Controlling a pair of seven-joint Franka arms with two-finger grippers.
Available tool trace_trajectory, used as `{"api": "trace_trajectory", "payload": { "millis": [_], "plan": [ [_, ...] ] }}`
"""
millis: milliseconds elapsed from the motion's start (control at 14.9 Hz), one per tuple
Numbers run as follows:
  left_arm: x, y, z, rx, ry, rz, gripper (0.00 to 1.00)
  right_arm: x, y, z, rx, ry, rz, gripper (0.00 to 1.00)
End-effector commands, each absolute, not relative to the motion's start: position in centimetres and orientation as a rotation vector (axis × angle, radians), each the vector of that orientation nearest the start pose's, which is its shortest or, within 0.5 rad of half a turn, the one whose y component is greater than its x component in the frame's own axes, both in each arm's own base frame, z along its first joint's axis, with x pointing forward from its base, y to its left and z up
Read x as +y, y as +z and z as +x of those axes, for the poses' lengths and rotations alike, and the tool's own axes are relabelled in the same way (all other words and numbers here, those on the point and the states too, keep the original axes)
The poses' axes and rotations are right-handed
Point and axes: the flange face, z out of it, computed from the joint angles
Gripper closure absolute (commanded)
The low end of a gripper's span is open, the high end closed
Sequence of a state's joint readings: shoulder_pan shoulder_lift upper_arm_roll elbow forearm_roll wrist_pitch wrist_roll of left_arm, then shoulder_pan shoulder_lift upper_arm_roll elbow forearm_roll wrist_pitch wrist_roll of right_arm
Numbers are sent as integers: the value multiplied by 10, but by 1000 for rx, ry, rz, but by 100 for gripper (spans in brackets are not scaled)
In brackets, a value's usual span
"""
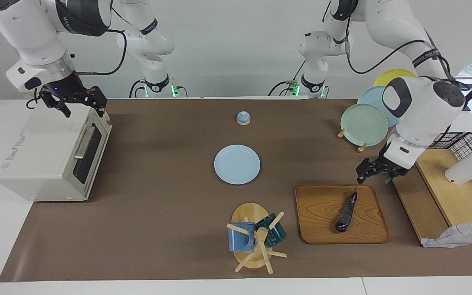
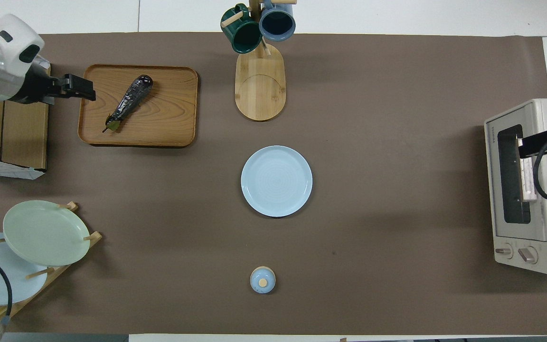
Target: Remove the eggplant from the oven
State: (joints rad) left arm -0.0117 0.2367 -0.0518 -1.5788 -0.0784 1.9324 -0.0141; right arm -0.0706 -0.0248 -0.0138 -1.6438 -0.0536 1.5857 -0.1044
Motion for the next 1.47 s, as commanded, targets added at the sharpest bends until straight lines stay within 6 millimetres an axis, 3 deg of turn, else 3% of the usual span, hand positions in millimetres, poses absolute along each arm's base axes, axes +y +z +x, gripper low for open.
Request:
{"api": "trace_trajectory", "payload": {
  "millis": [0, 134, 268, 335, 469, 670, 938, 1407],
  "plan": [
    [-30, 566, 596, 22, -120, -3202, 0, -50, 610, 545, -5, 28, -3183, 0],
    [-28, 599, 564, 29, -37, -3199, 0, -50, 610, 545, -5, 25, -3184, 0],
    [-30, 609, 541, 48, 75, -3179, 0, -48, 610, 545, -10, 25, -3183, 0],
    [-30, 607, 534, 48, 111, -3176, 0, -48, 610, 545, -10, 25, -3184, 0],
    [-29, 583, 517, 44, 141, -3171, 0, -48, 610, 545, -10, 28, -3184, 0],
    [-36, 559, 533, 65, 41, -3175, 0, -51, 610, 545, -5, 25, -3184, 0],
    [-34, 584, 546, 85, 122, -3125, 0, -51, 611, 545, -5, 21, -3185, 0],
    [-36, 593, 539, 72, 154, -3133, 0, -49, 611, 546, -10, 20, -3185, 0]
  ]
}}
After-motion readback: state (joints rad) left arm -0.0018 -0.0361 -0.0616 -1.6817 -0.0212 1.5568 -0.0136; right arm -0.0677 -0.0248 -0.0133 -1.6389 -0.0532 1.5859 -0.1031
